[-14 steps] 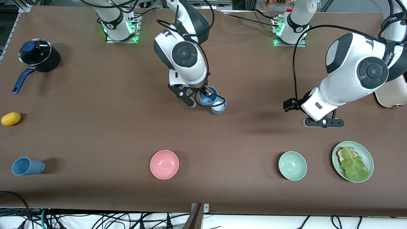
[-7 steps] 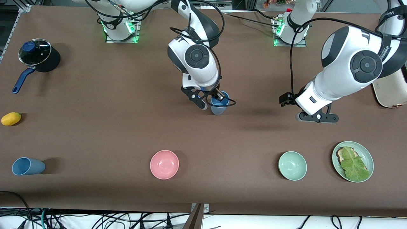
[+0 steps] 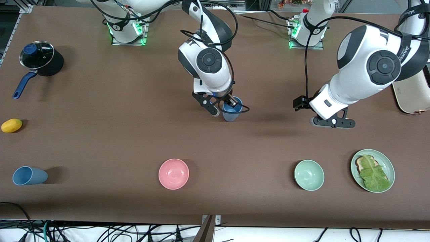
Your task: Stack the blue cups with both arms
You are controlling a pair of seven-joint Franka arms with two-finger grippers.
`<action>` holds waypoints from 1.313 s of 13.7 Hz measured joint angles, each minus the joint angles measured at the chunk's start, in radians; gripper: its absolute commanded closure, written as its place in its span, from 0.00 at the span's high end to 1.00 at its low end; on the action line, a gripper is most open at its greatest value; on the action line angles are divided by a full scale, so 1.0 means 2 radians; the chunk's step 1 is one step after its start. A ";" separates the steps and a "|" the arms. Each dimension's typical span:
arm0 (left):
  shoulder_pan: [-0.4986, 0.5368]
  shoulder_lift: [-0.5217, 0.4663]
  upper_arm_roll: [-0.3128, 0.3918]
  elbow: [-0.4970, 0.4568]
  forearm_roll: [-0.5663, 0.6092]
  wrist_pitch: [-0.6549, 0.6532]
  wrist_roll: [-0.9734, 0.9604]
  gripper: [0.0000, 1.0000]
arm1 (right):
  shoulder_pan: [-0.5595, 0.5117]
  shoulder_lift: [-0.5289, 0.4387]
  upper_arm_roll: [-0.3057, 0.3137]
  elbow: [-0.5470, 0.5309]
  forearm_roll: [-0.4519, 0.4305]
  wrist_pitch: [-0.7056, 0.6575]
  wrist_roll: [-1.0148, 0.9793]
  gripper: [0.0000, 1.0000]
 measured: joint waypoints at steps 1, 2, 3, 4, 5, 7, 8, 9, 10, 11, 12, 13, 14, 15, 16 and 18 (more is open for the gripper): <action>-0.001 0.000 -0.002 0.000 0.000 -0.005 0.000 1.00 | 0.000 0.001 0.000 0.000 0.000 0.000 0.000 0.00; -0.001 -0.001 -0.004 0.001 0.000 -0.009 0.000 1.00 | 0.000 0.002 0.000 0.000 0.000 -0.001 0.000 0.00; -0.001 -0.002 -0.005 0.002 0.006 -0.012 0.000 1.00 | 0.001 0.002 0.000 0.000 0.000 -0.001 0.000 0.00; -0.001 -0.004 -0.006 0.004 0.026 -0.013 0.002 1.00 | 0.002 0.002 0.000 0.000 0.000 -0.002 0.000 0.00; -0.001 -0.004 -0.009 0.007 0.047 -0.014 0.008 1.00 | 0.003 0.002 0.000 0.000 0.000 -0.002 0.000 0.00; 0.000 -0.002 -0.008 0.008 0.066 -0.018 0.033 1.00 | 0.006 0.003 0.000 0.000 0.000 -0.004 0.000 0.00; 0.004 0.002 -0.007 0.007 0.069 -0.023 0.038 1.00 | 0.007 0.003 0.000 0.000 0.000 -0.004 0.000 0.00; 0.009 0.003 -0.004 0.007 0.069 -0.029 0.040 1.00 | 0.007 0.003 0.000 0.000 0.000 -0.004 0.000 0.00; 0.017 0.002 -0.002 0.011 0.069 -0.031 0.044 1.00 | 0.007 0.003 0.000 0.000 0.000 -0.005 0.000 0.00; 0.028 0.002 -0.002 0.020 0.069 -0.033 0.047 1.00 | 0.007 0.003 0.000 0.000 0.000 -0.006 0.000 0.00; 0.037 0.001 -0.002 0.029 0.069 -0.036 0.051 1.00 | 0.007 0.003 0.000 0.000 0.000 -0.010 0.000 0.00; 0.044 0.000 -0.002 0.036 0.069 -0.037 0.054 1.00 | 0.007 0.004 0.000 -0.001 0.000 -0.012 0.000 0.00; 0.048 -0.001 -0.002 0.042 0.069 -0.038 0.055 1.00 | 0.007 0.004 0.000 -0.001 0.000 -0.013 0.000 0.00; 0.048 -0.001 -0.002 0.046 0.069 -0.039 0.055 1.00 | 0.007 0.005 0.000 -0.002 0.000 -0.014 0.000 0.00; 0.048 -0.001 -0.002 0.049 0.069 -0.039 0.055 1.00 | 0.007 0.006 0.000 -0.002 0.000 -0.014 0.000 0.00; 0.048 -0.001 -0.002 0.051 0.069 -0.039 0.055 1.00 | 0.008 0.008 0.000 -0.002 0.000 -0.014 0.000 0.00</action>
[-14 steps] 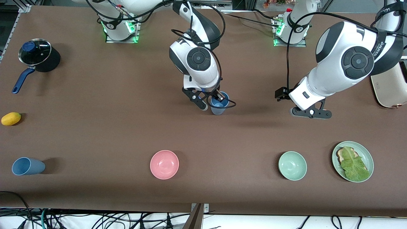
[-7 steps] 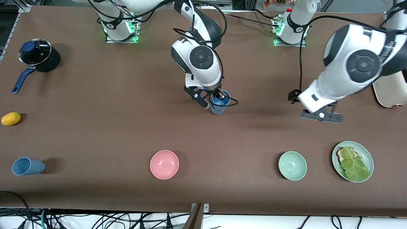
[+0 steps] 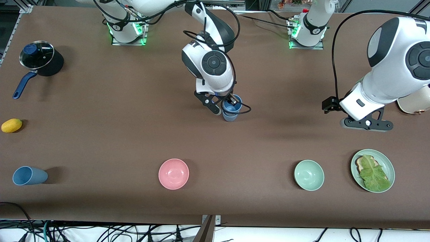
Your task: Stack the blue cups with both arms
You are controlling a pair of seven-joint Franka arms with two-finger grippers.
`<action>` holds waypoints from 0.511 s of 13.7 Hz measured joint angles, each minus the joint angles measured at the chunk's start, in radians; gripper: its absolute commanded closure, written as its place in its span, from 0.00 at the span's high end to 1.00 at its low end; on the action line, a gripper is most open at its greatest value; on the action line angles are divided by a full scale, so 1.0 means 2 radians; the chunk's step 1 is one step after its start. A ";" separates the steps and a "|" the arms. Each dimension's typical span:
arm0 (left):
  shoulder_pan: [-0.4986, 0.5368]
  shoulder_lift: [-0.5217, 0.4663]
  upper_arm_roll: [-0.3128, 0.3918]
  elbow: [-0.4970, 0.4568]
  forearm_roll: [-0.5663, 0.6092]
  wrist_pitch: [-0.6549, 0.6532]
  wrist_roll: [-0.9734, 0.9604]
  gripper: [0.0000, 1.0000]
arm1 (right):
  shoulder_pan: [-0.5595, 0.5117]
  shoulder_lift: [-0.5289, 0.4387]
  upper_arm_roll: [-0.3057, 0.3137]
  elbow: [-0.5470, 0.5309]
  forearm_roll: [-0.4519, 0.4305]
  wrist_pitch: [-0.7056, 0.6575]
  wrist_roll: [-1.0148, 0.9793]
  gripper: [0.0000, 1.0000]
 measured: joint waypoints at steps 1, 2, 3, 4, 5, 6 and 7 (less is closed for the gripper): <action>0.001 0.000 0.000 0.003 0.000 0.000 0.000 1.00 | 0.001 0.000 0.000 0.000 0.000 0.000 0.000 0.00; 0.002 0.000 0.000 0.008 0.000 0.000 0.000 1.00 | 0.001 0.001 0.000 -0.001 0.000 0.000 0.000 0.19; 0.002 0.000 0.000 0.014 0.000 0.000 0.000 1.00 | 0.001 0.001 0.000 -0.001 0.000 0.000 0.000 0.47; 0.003 0.000 0.000 0.020 0.000 0.000 0.000 1.00 | 0.001 0.001 0.000 -0.001 0.000 0.000 0.001 0.67; 0.005 -0.001 0.000 0.028 0.000 0.000 0.002 1.00 | 0.001 0.001 0.000 -0.002 0.000 0.000 0.002 0.86; 0.007 -0.002 0.000 0.035 0.000 -0.002 0.005 1.00 | 0.001 0.001 0.000 -0.002 0.000 0.000 0.002 0.99; 0.009 -0.004 0.000 0.040 0.000 -0.008 0.008 1.00 | 0.001 0.001 0.000 -0.002 0.000 0.000 0.002 1.00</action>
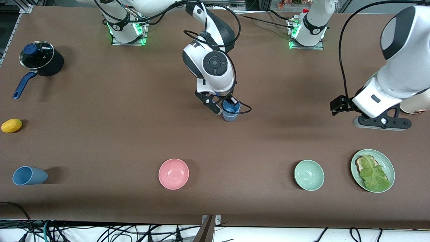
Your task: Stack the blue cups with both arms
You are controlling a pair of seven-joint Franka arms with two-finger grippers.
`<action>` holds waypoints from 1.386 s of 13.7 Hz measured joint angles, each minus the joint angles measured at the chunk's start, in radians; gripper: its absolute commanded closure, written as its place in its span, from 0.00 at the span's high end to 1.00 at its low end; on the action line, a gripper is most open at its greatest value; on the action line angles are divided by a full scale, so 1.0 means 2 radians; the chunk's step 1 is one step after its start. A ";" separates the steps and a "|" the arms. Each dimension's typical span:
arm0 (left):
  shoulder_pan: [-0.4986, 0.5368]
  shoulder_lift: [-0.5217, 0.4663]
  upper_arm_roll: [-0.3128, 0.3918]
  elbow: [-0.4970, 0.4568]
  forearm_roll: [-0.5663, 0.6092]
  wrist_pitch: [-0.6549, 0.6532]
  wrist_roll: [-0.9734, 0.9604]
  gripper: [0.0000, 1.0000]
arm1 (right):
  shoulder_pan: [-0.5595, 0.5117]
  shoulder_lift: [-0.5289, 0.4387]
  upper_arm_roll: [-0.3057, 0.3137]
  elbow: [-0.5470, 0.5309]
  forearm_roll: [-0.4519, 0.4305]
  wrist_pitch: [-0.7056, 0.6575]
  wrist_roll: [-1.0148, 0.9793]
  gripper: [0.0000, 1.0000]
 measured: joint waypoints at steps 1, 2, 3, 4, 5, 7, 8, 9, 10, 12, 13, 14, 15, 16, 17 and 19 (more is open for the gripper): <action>0.003 -0.004 0.001 0.003 0.000 -0.007 0.002 1.00 | 0.000 0.000 0.000 0.000 0.000 0.000 0.000 1.00; 0.004 -0.011 0.008 0.005 -0.002 -0.012 0.003 1.00 | 0.000 0.000 0.000 0.000 0.000 0.000 0.000 1.00; 0.003 -0.022 0.022 0.005 -0.010 -0.017 0.008 1.00 | 0.000 0.000 -0.001 0.001 0.000 0.000 0.000 1.00; 0.001 -0.033 0.041 0.004 -0.026 -0.022 0.018 1.00 | 0.000 -0.001 -0.003 0.002 0.000 -0.001 0.000 1.00; -0.006 -0.048 0.064 -0.002 -0.044 -0.027 0.032 1.00 | -0.002 -0.004 -0.005 0.004 0.000 -0.002 0.000 1.00; -0.030 -0.077 0.111 -0.024 -0.058 -0.028 0.051 1.00 | -0.012 -0.015 -0.009 0.006 0.000 -0.014 -0.003 1.00; -0.043 -0.086 0.126 -0.031 -0.058 -0.028 0.052 1.00 | -0.020 -0.023 -0.010 0.006 0.000 -0.031 -0.012 1.00; -0.055 -0.092 0.137 -0.038 -0.058 -0.028 0.052 1.00 | -0.030 -0.030 -0.010 0.006 0.000 -0.052 -0.030 1.00; -0.062 -0.094 0.142 -0.044 -0.059 -0.028 0.052 1.00 | -0.039 -0.036 -0.011 0.006 0.000 -0.074 -0.054 1.00; -0.069 -0.090 0.144 -0.054 -0.059 -0.026 0.051 1.00 | -0.062 -0.050 -0.012 0.006 0.000 -0.120 -0.116 1.00; -0.071 -0.086 0.145 -0.055 -0.059 -0.026 0.051 1.00 | -0.075 -0.057 -0.013 0.006 0.000 -0.144 -0.146 1.00; -0.072 -0.085 0.146 -0.055 -0.059 -0.025 0.051 1.00 | -0.086 -0.064 -0.017 0.006 0.000 -0.171 -0.173 1.00; -0.076 -0.085 0.151 -0.055 -0.059 -0.025 0.052 1.00 | -0.094 -0.070 -0.025 0.006 0.000 -0.193 -0.198 1.00; -0.089 -0.086 0.165 -0.055 -0.059 -0.026 0.052 1.00 | -0.098 -0.075 -0.038 0.006 0.000 -0.208 -0.220 1.00; -0.108 -0.086 0.187 -0.055 -0.059 -0.026 0.052 1.00 | -0.101 -0.078 -0.051 0.006 0.000 -0.219 -0.238 1.00; -0.123 -0.086 0.203 -0.055 -0.059 -0.026 0.052 1.00 | -0.102 -0.081 -0.068 0.006 0.000 -0.225 -0.261 1.00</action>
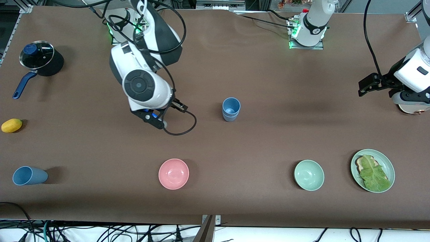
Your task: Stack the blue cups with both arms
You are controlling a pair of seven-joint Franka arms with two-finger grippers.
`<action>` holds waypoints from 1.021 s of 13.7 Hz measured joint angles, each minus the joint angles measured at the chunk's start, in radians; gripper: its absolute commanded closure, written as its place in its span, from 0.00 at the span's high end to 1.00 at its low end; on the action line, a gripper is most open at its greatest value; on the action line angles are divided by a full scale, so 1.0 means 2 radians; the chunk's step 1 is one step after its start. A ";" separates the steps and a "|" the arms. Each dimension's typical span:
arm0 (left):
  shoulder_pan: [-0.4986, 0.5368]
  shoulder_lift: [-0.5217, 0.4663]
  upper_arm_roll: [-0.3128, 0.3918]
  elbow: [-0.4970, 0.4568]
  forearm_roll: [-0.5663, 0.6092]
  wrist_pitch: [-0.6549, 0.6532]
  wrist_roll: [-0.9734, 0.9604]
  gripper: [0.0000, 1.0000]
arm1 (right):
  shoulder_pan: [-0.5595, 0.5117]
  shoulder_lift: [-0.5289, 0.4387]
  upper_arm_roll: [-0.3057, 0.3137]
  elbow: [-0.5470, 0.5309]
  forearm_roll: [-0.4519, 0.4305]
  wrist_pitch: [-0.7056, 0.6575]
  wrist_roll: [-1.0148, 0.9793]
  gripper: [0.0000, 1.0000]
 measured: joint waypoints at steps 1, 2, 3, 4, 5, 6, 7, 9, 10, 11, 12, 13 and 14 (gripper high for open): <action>-0.002 0.000 0.001 -0.001 0.000 -0.003 0.000 1.00 | -0.001 -0.001 -0.006 0.000 0.000 0.000 -0.014 1.00; -0.004 0.000 0.001 -0.002 0.000 -0.007 0.000 1.00 | -0.001 -0.002 -0.010 0.000 0.000 -0.001 -0.026 1.00; -0.005 0.001 0.001 -0.004 0.000 -0.009 0.000 1.00 | -0.002 -0.003 -0.014 0.000 0.000 -0.001 -0.038 1.00; -0.005 0.003 0.002 -0.003 0.000 -0.009 0.000 1.00 | -0.004 -0.004 -0.017 0.000 0.000 -0.003 -0.049 1.00; -0.005 0.006 0.004 -0.003 0.000 -0.009 0.000 1.00 | -0.008 -0.006 -0.021 0.000 0.000 -0.004 -0.058 1.00; -0.005 0.009 0.004 -0.003 0.000 -0.008 0.000 1.00 | -0.015 -0.010 -0.022 -0.002 0.000 -0.005 -0.069 1.00; -0.005 0.012 0.004 -0.003 0.000 -0.004 0.000 1.00 | -0.027 -0.019 -0.023 -0.010 0.000 -0.005 -0.095 1.00; -0.005 0.014 0.004 -0.002 0.000 -0.001 0.000 1.00 | -0.055 -0.050 -0.026 -0.048 -0.003 -0.002 -0.172 1.00; -0.006 0.014 0.004 -0.002 0.000 -0.001 0.000 1.00 | -0.073 -0.070 -0.027 -0.071 -0.006 0.001 -0.211 1.00; -0.008 0.014 0.004 -0.002 0.000 -0.001 0.000 1.00 | -0.092 -0.091 -0.028 -0.096 -0.015 0.009 -0.245 1.00; -0.010 0.014 0.004 -0.002 0.000 -0.001 0.000 1.00 | -0.109 -0.114 -0.028 -0.122 -0.029 0.021 -0.271 1.00; -0.011 0.014 0.004 -0.002 0.000 -0.001 0.000 1.00 | -0.124 -0.136 -0.028 -0.147 -0.039 0.032 -0.294 1.00; -0.012 0.015 0.004 -0.002 0.000 -0.001 0.000 1.00 | -0.138 -0.156 -0.028 -0.170 -0.045 0.042 -0.324 1.00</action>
